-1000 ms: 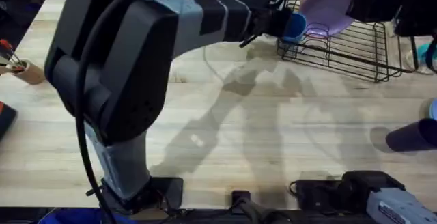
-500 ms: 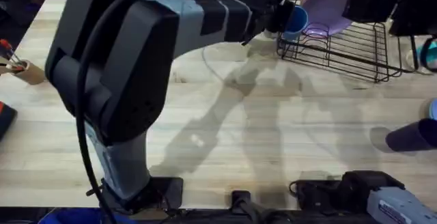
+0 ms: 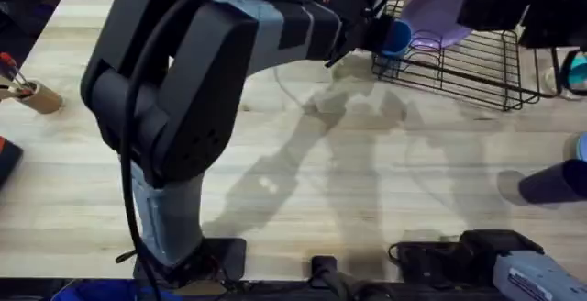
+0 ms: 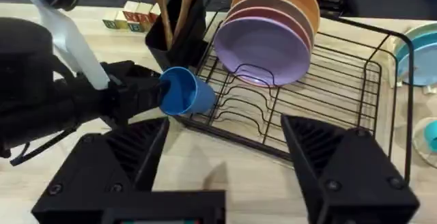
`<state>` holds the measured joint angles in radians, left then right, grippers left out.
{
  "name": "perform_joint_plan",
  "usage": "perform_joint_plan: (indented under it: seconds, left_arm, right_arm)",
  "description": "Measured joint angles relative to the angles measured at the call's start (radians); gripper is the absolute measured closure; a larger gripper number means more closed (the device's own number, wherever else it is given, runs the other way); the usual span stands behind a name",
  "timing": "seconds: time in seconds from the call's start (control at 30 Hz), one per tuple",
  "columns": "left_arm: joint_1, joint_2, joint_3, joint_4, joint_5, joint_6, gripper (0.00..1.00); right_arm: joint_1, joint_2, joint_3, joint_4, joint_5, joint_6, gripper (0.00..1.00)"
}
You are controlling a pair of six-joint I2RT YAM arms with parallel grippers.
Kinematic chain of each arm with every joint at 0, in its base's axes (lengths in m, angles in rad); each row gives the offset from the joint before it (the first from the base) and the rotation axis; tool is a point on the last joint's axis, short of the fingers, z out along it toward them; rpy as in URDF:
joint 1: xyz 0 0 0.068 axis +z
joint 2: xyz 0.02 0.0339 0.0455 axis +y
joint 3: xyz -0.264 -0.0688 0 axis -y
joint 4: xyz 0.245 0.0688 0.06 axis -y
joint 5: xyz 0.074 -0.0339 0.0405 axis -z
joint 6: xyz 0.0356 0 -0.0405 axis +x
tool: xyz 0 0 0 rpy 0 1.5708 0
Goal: Pick up the cup on the table and put them onto the rack.
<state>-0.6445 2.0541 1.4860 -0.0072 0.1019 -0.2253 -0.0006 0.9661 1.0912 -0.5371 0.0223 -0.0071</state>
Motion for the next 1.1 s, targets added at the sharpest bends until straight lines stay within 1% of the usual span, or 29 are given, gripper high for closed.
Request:
perform_joint_plan:
  seconds: [0.33,0.47,0.67,0.9,1.1]
  left_arm:
    - [0.000,0.000,0.000,0.000,0.000,-0.004,0.955]
    - [0.000,0.000,0.000,0.001,0.007,-0.007,0.862]
    - [-0.001,0.000,0.000,0.004,0.011,-0.008,0.820]
    - [-0.002,0.000,0.000,0.016,0.014,-0.012,0.723]
    - [-0.001,0.000,0.000,0.018,0.009,-0.011,0.713]
  right_arm:
    - [0.000,0.000,0.000,0.000,0.000,0.000,0.006]
    - [0.000,0.000,0.000,0.000,0.000,0.000,0.006]
    - [0.000,0.000,0.000,0.000,0.000,0.000,0.006]
    - [0.000,0.000,0.000,0.000,0.000,0.000,0.006]
    - [0.000,0.000,0.000,0.000,0.000,0.000,0.006]
